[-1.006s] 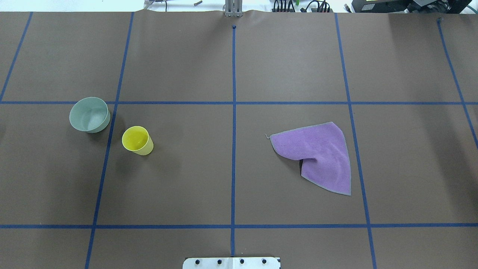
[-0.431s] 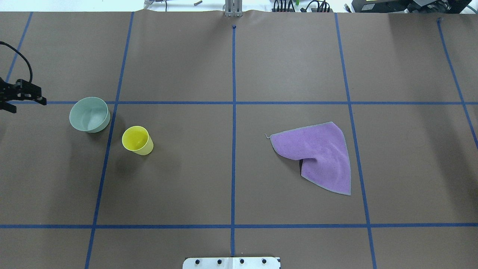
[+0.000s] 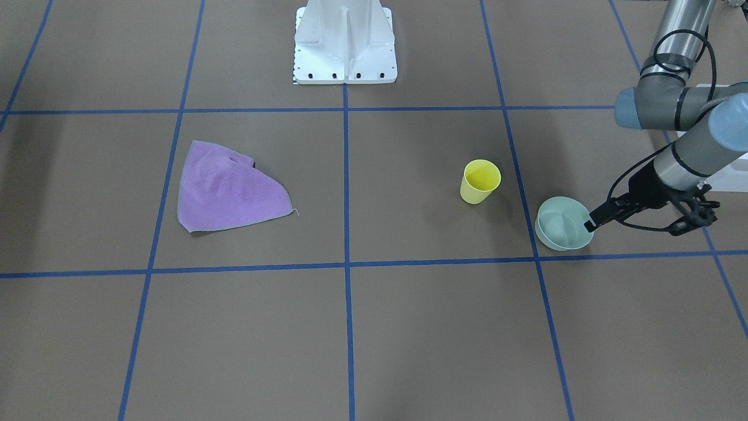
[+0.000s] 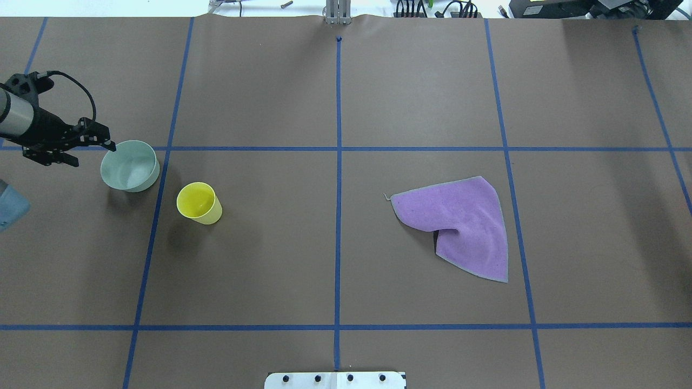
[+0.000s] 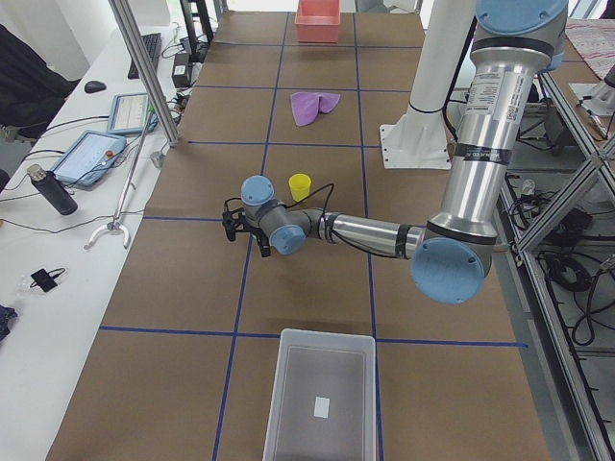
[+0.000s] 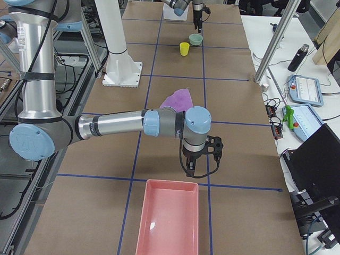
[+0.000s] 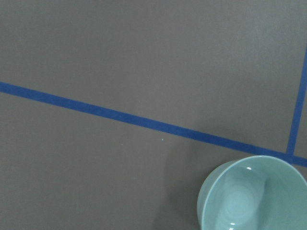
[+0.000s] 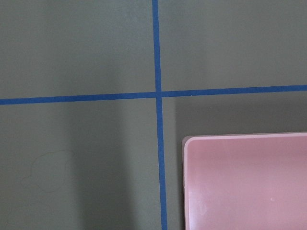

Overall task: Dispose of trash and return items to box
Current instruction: 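Reach the left gripper to the pale green bowl and grasp its rim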

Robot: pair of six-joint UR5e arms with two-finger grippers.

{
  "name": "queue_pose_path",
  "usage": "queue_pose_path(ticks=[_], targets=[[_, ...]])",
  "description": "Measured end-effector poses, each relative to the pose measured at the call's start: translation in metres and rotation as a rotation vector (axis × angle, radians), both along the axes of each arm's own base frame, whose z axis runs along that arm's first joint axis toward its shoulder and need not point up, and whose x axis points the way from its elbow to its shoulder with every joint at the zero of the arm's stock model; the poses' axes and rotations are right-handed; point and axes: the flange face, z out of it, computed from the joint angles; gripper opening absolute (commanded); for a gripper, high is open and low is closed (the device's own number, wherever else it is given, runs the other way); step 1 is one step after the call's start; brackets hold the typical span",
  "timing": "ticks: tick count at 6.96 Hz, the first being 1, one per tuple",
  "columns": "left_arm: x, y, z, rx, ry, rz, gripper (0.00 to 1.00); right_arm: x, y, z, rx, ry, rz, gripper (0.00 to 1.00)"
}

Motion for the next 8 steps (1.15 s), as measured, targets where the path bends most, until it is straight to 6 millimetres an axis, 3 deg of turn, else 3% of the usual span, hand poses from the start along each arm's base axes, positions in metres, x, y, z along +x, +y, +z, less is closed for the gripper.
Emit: queue_pose_path(ticks=[1,2,3,4,8], targets=[[0.015,0.003,-0.001,0.002,-0.003,0.012,0.75,0.000,0.000,0.000,0.000,0.001,0.000,1.00],[0.025,0.006,-0.001,0.005,-0.004,0.024,0.48,0.000,0.000,0.001,-0.001,0.001,0.000,1.00],[0.028,0.008,-0.001,0.006,-0.005,0.029,0.14,0.000,0.000,0.000,-0.001,0.002,0.000,1.00],[0.028,0.010,0.000,0.008,-0.005,0.031,0.00,0.000,0.000,0.000,0.000,0.001,0.000,1.00],[0.015,0.028,-0.001,0.001,0.020,0.048,0.00,0.000,0.000,0.001,-0.002,-0.001,0.000,1.00]])
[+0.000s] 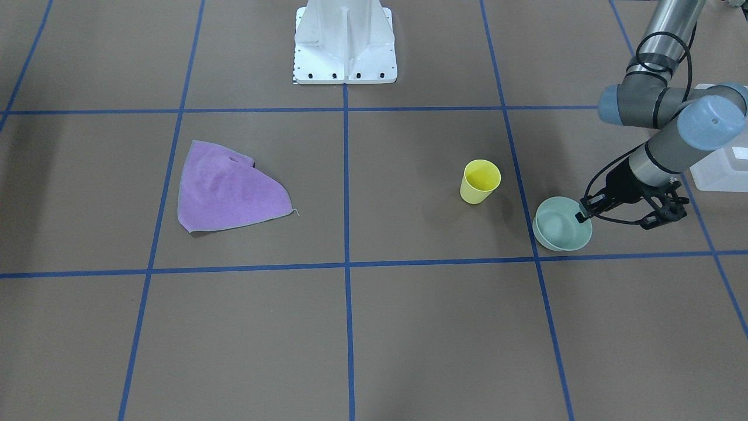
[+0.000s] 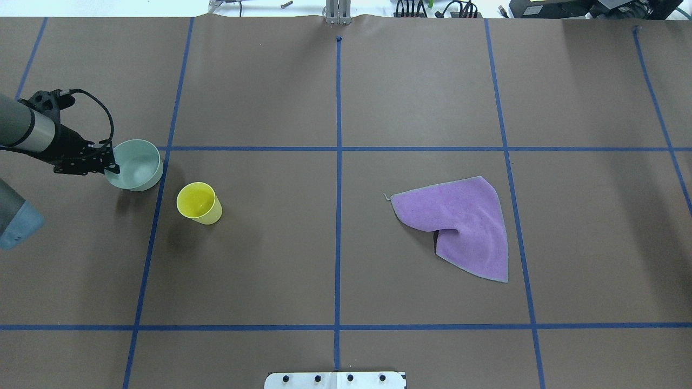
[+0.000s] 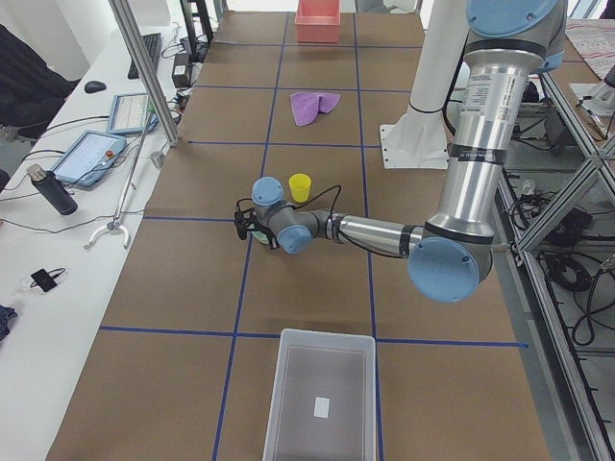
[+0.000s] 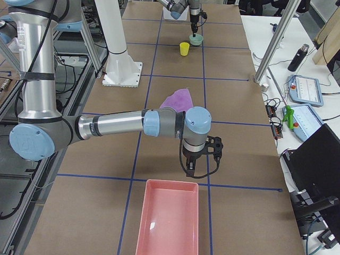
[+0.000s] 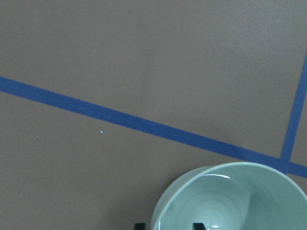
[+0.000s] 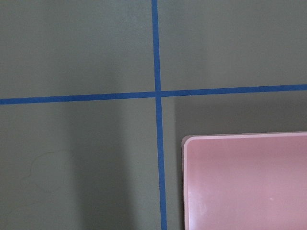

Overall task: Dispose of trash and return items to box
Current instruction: 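Lift the green bowl with the left gripper and drop it into the clear bin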

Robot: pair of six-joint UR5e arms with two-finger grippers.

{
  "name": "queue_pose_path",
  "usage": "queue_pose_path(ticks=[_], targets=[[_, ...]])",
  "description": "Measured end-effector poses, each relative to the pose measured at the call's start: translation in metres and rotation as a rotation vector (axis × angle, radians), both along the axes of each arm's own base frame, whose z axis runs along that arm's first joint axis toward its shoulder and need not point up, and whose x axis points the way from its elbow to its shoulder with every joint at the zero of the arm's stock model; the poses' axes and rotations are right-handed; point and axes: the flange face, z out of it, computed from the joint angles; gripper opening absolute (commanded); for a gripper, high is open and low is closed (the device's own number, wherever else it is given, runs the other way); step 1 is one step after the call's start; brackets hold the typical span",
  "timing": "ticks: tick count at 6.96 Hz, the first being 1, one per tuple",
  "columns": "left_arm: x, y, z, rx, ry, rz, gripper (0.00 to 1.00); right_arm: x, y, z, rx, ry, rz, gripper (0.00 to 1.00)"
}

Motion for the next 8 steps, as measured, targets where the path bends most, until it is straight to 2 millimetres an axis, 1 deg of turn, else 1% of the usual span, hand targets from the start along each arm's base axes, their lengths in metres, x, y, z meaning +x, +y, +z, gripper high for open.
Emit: queue_pose_path(ticks=[1,2,3,4,6,7,8], targets=[[-0.018,0.007,-0.010,-0.016,0.046,0.018,0.00,0.000,0.000,0.000,0.001,-0.001,0.000,1.00],[-0.053,0.003,-0.019,-0.030,0.095,0.006,0.00,0.000,-0.001,-0.001,0.002,-0.002,0.000,1.00],[-0.092,-0.005,-0.024,-0.021,0.129,-0.021,0.00,0.000,-0.002,-0.002,0.004,-0.003,0.000,1.00],[-0.134,-0.011,-0.020,0.020,0.136,-0.046,0.00,-0.001,-0.003,-0.003,0.006,-0.003,-0.001,1.00],[-0.223,-0.010,0.017,0.104,0.073,-0.081,0.00,-0.002,-0.003,-0.004,0.006,-0.004,-0.004,1.00],[-0.268,0.001,0.042,0.126,0.031,-0.091,0.00,-0.004,-0.004,-0.004,0.006,-0.005,-0.006,1.00],[-0.306,0.021,0.072,0.146,-0.005,-0.090,0.00,-0.006,-0.004,-0.005,0.007,-0.005,-0.010,1.00]])
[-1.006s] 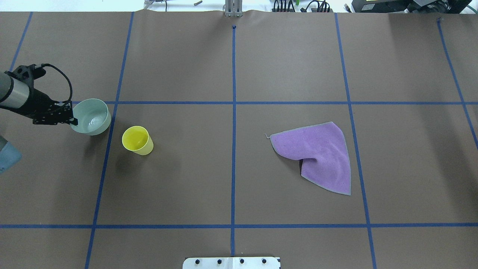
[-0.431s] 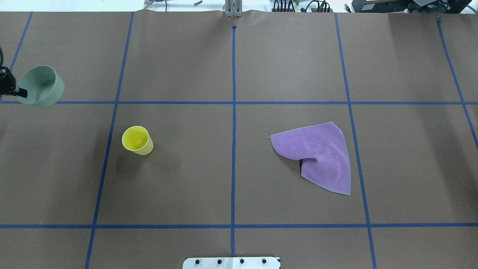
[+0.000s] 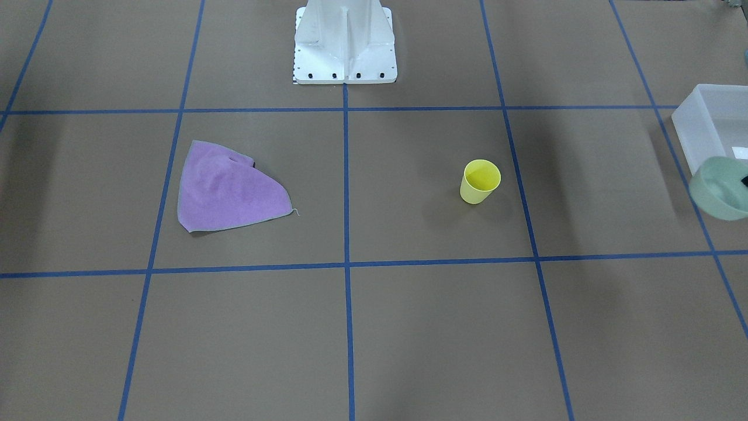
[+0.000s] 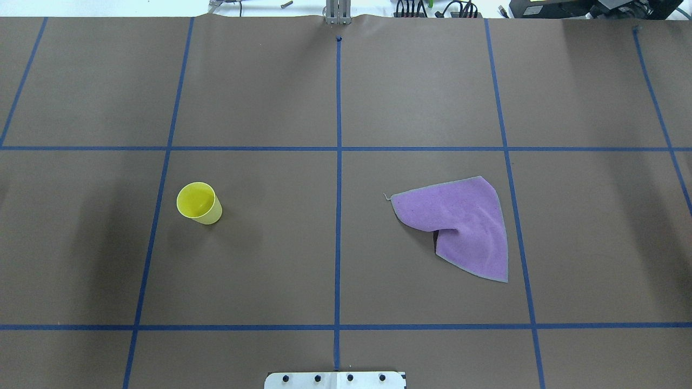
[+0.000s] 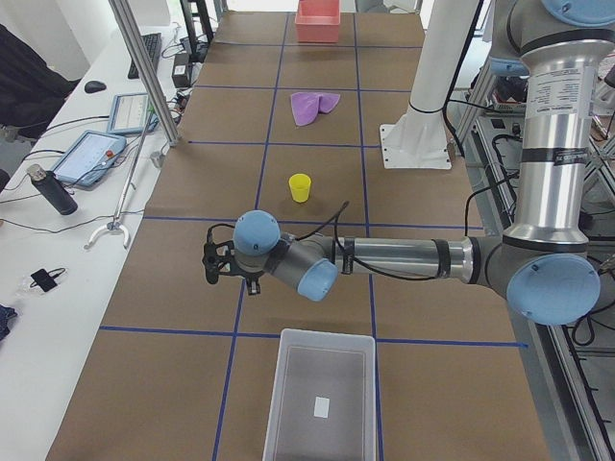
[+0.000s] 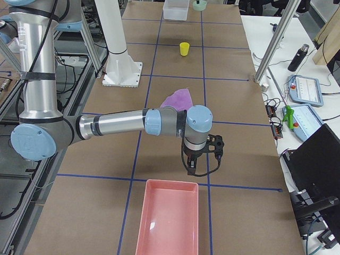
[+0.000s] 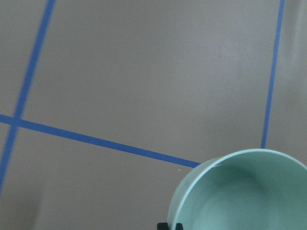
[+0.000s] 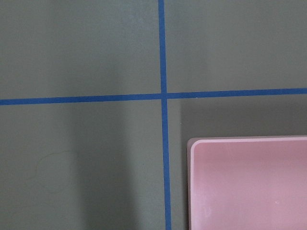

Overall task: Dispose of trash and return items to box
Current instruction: 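Lift the green bowl with the left gripper and drop it into the clear bin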

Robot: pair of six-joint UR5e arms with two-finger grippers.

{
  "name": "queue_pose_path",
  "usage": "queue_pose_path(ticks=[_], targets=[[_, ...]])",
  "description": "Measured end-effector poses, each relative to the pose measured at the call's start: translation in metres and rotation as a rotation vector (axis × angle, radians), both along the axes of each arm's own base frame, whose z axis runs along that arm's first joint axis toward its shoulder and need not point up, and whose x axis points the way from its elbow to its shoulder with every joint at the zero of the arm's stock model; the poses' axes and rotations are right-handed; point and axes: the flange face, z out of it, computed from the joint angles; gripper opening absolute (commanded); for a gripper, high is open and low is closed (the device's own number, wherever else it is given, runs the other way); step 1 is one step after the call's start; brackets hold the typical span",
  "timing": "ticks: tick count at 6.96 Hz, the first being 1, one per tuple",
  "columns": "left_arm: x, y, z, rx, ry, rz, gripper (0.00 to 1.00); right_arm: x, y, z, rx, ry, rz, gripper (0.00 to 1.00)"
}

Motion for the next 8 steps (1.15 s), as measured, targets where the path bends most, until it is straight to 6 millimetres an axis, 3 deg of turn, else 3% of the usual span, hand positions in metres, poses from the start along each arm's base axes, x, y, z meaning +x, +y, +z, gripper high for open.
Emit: queue_pose_path(ticks=[2,3,5,8], targets=[[-0.063,0.045,0.069,0.009,-0.056,0.011,0.00,-0.002,-0.002,-0.002,0.003,0.001,-0.004,1.00],[-0.082,0.063,0.103,0.012,-0.072,0.028,0.00,-0.003,-0.003,-0.002,0.005,0.001,-0.006,1.00],[-0.089,0.097,0.149,-0.011,-0.083,0.057,0.00,-0.004,-0.003,-0.003,0.007,0.000,-0.008,1.00],[-0.081,0.137,0.174,-0.038,-0.079,0.061,0.00,-0.005,-0.003,-0.002,0.005,0.001,-0.010,1.00]])
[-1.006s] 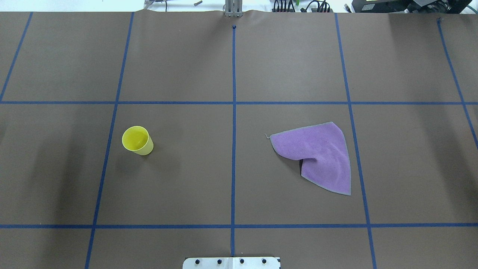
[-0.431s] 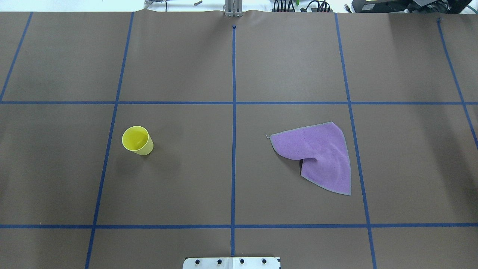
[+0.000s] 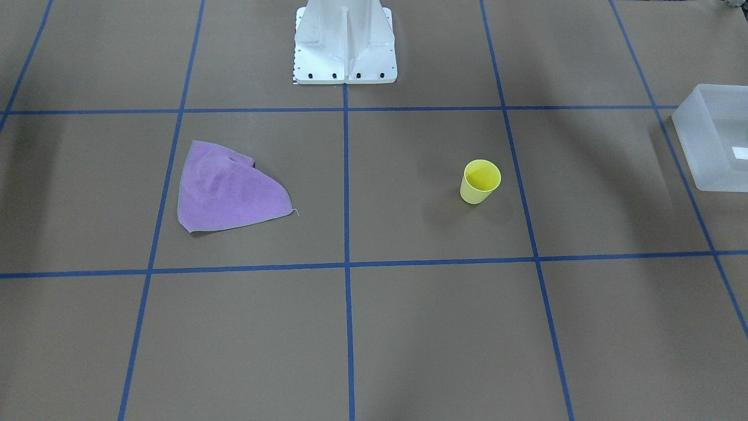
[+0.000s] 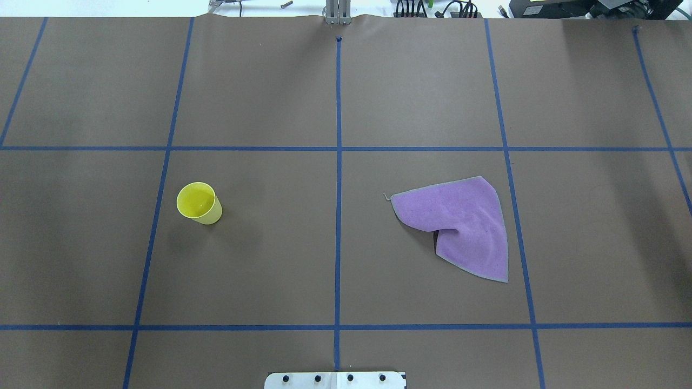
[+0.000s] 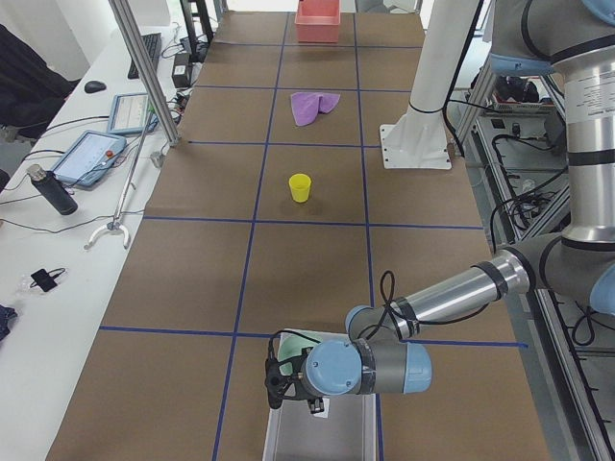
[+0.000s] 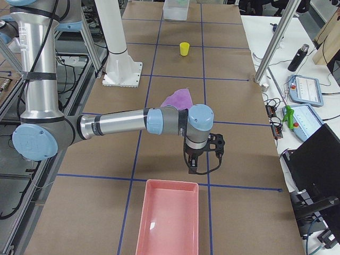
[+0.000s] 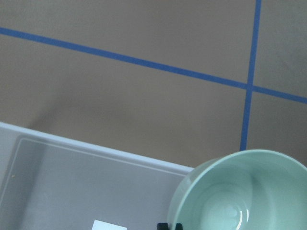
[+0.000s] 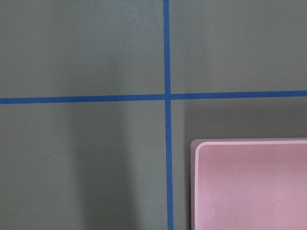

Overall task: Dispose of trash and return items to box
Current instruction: 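Lift the green bowl with the left gripper and drop it into the clear bin, then withdraw the left gripper from the clear bin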

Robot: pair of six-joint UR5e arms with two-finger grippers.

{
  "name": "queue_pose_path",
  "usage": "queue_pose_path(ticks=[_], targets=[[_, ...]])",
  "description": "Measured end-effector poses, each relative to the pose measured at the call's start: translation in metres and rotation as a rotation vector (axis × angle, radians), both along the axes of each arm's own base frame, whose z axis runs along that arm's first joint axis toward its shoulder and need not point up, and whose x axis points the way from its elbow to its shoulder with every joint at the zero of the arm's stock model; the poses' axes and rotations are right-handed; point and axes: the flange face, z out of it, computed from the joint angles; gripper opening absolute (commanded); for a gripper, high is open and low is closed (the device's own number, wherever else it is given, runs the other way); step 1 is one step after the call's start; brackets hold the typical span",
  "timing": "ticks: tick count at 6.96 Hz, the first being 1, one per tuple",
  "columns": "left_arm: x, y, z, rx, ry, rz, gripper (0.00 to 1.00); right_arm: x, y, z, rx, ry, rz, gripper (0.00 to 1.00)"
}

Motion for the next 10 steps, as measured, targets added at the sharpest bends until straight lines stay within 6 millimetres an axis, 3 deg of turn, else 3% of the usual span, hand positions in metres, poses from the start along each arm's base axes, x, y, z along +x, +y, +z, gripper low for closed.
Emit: queue_pose_path(ticks=[5,7,8,9,10], targets=[[0.048,0.004,0.014,-0.057,0.006,0.107,0.00,-0.001,0.001,0.003,-0.006,0.000,-0.002,1.00],[0.051,0.010,0.031,-0.072,-0.026,0.131,0.00,-0.001,0.001,0.003,-0.007,0.000,-0.002,1.00],[0.050,0.014,0.039,-0.070,-0.046,0.145,0.14,-0.001,0.001,0.003,-0.007,0.000,-0.002,1.00],[0.050,0.016,0.044,-0.069,-0.056,0.154,0.77,-0.001,0.001,0.003,-0.007,0.000,-0.002,1.00],[0.049,0.016,0.045,-0.063,-0.060,0.158,0.98,-0.001,0.001,0.003,-0.007,-0.002,-0.002,1.00]])
